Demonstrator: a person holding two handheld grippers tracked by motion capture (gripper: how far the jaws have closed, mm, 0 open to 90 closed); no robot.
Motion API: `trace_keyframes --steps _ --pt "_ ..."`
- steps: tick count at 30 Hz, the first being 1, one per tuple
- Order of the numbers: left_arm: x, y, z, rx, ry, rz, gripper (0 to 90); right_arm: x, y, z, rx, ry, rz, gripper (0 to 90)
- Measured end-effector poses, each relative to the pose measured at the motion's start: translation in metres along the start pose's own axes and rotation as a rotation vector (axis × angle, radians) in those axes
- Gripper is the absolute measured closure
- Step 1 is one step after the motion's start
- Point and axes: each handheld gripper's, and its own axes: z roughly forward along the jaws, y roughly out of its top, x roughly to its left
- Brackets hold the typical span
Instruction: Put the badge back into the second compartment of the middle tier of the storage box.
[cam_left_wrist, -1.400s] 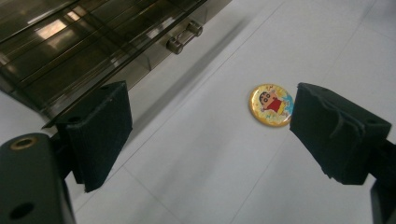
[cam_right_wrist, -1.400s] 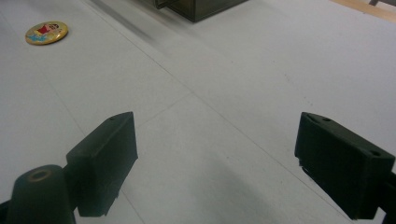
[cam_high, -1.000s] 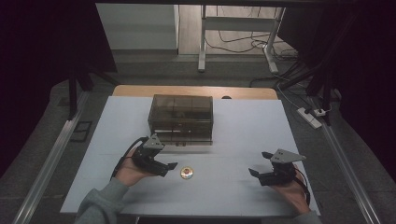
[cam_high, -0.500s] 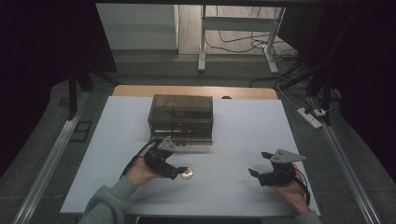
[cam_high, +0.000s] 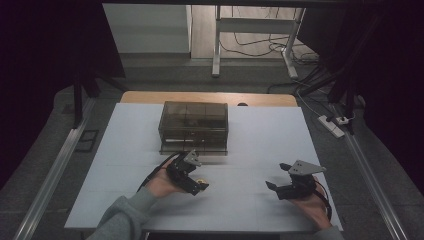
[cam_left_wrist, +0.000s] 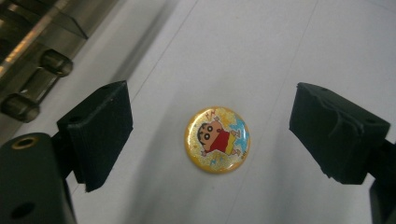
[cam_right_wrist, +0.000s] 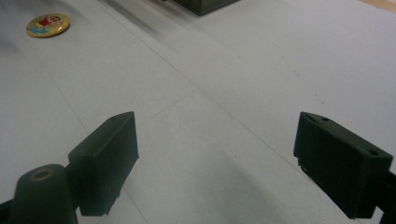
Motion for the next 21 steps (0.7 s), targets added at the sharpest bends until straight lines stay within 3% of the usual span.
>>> trace_keyframes --steps 21 --pt "-0.006 -0.001 0.019 0.115 -0.004 0.070 24.1 0.001 -0.001 0.003 0.019 0.001 -0.011 13.4"
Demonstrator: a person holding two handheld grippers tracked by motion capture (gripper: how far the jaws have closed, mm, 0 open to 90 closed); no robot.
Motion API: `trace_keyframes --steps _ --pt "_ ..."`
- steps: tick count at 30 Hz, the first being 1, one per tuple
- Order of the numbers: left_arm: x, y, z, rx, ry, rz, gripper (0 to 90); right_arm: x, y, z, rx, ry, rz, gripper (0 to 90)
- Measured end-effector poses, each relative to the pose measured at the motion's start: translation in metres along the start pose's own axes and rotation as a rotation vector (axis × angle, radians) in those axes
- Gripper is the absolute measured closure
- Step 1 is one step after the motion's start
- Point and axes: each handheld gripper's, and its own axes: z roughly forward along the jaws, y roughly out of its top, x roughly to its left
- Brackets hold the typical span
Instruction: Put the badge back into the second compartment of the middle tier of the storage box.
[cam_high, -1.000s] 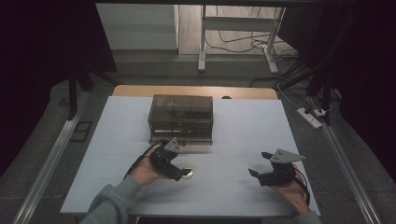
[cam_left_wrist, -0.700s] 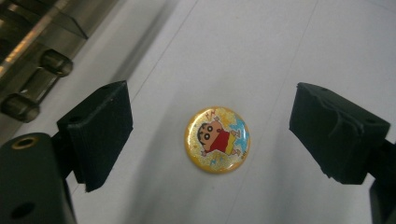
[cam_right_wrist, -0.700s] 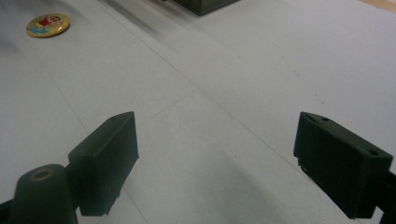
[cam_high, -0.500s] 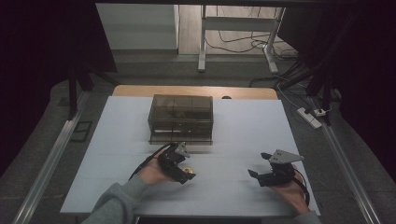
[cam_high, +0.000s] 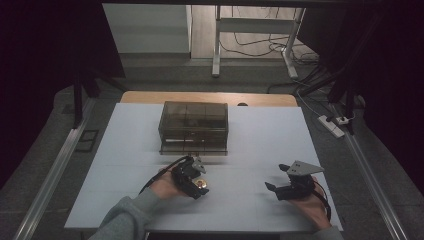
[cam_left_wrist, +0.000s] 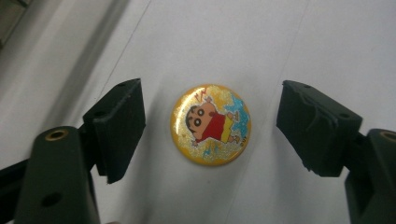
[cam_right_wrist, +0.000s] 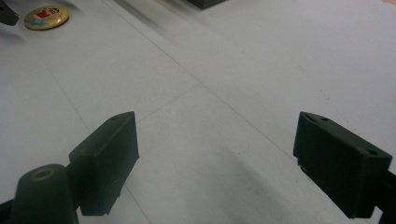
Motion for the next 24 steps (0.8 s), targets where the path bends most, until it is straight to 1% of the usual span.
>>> trace_keyframes --steps 5,9,10,12,13,14,16,19,21,24 --pt "-0.0008 0.0002 0.0025 0.010 -0.002 0.008 26.7 0.0000 -0.0001 0.0001 0.005 0.001 0.001 13.5" --pt "-0.0024 0.0000 0.0044 0.032 0.007 0.029 30.9 0.0000 -0.0003 0.0002 0.006 0.001 0.001 13.6" --pt "-0.0027 -0.0001 0.0057 0.044 0.008 0.037 32.2 0.0000 -0.0004 0.0003 0.004 0.001 0.002 13.6" --pt "-0.0026 -0.0002 0.0058 0.042 0.001 0.037 35.2 -0.0002 -0.0006 0.0005 0.008 0.002 0.001 13.6" --pt "-0.0025 -0.0003 0.0056 0.042 -0.005 0.038 35.2 -0.0002 -0.0006 0.0005 0.008 0.002 0.001 13.6" --pt "-0.0022 -0.0005 0.0056 0.041 -0.013 0.038 37.8 0.0000 -0.0005 0.0007 0.008 0.002 0.001 13.6" --pt "-0.0013 -0.0006 0.0058 0.042 -0.019 0.035 38.6 0.0002 -0.0004 0.0008 0.008 0.001 0.000 13.6" --pt "-0.0003 -0.0007 0.0058 0.039 -0.022 0.028 40.1 0.0006 -0.0003 0.0008 0.008 0.002 0.000 13.7" --pt "0.0016 -0.0011 0.0051 0.036 -0.018 0.024 45.5 0.0008 -0.0004 0.0011 0.010 0.002 -0.002 13.8" --pt "0.0015 -0.0013 0.0051 0.035 -0.017 0.024 46.6 0.0008 -0.0005 0.0016 0.012 0.003 -0.001 14.0"
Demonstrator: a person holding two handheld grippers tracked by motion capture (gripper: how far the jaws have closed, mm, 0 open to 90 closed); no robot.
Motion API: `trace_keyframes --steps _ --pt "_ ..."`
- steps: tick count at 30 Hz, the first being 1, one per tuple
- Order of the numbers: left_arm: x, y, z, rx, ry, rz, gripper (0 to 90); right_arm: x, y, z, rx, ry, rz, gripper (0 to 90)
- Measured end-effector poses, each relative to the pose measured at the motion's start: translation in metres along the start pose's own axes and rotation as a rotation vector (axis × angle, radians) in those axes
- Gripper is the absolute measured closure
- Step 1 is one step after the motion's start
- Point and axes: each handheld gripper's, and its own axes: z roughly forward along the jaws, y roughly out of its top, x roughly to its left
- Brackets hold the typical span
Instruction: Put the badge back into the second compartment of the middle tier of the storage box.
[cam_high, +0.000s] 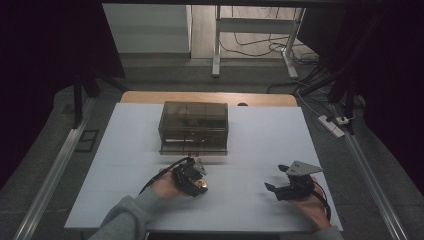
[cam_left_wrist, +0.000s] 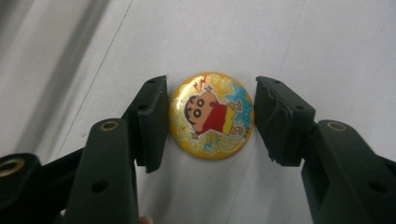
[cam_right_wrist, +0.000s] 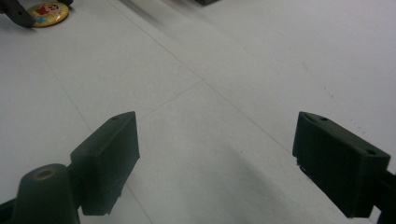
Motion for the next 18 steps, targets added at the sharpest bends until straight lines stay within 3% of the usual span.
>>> trace_keyframes --steps 14,18 --pt "-0.0031 -0.0015 -0.0021 -0.013 0.029 0.003 46.8 0.0005 -0.0004 0.0001 0.005 0.001 -0.002 14.0" --pt "-0.0010 -0.0036 -0.0086 -0.047 0.029 -0.014 46.8 0.0002 -0.0004 0.0002 0.003 0.002 -0.001 14.0"
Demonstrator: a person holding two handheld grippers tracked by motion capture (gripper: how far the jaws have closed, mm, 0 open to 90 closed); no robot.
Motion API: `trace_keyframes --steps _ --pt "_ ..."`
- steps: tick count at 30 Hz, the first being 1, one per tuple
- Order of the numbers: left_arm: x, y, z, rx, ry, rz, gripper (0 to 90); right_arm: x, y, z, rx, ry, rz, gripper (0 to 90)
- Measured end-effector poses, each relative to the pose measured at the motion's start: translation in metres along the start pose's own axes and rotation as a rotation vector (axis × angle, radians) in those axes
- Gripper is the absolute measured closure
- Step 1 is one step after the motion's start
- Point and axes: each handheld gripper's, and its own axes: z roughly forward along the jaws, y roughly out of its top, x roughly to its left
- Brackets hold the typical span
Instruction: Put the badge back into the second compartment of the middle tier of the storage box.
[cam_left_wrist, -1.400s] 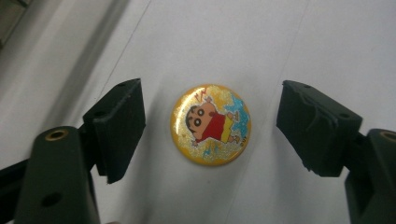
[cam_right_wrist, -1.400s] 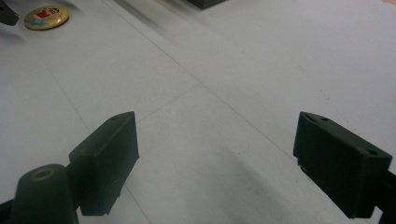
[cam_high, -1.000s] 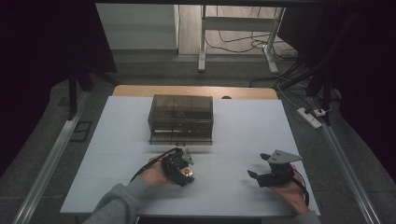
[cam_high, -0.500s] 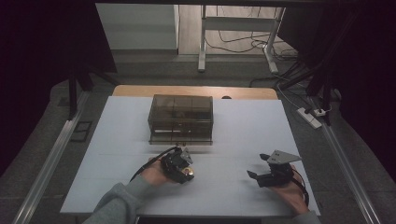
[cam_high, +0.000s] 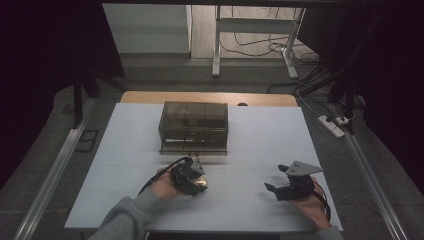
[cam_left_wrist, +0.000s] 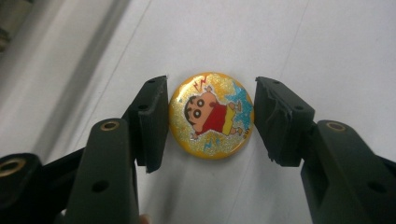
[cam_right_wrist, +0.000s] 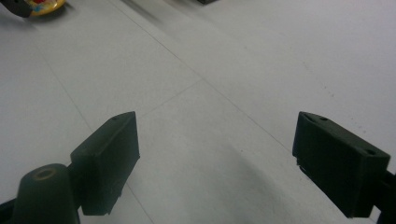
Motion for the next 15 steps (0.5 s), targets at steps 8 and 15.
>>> trace_keyframes --steps 8,15 --pt "0.003 -0.003 -0.008 -0.043 0.000 -0.029 46.8 0.000 0.000 0.000 0.001 -0.002 -0.001 14.0" --pt "0.005 -0.005 -0.015 -0.073 0.006 -0.039 46.8 0.000 0.000 0.000 0.002 -0.003 -0.001 14.1"
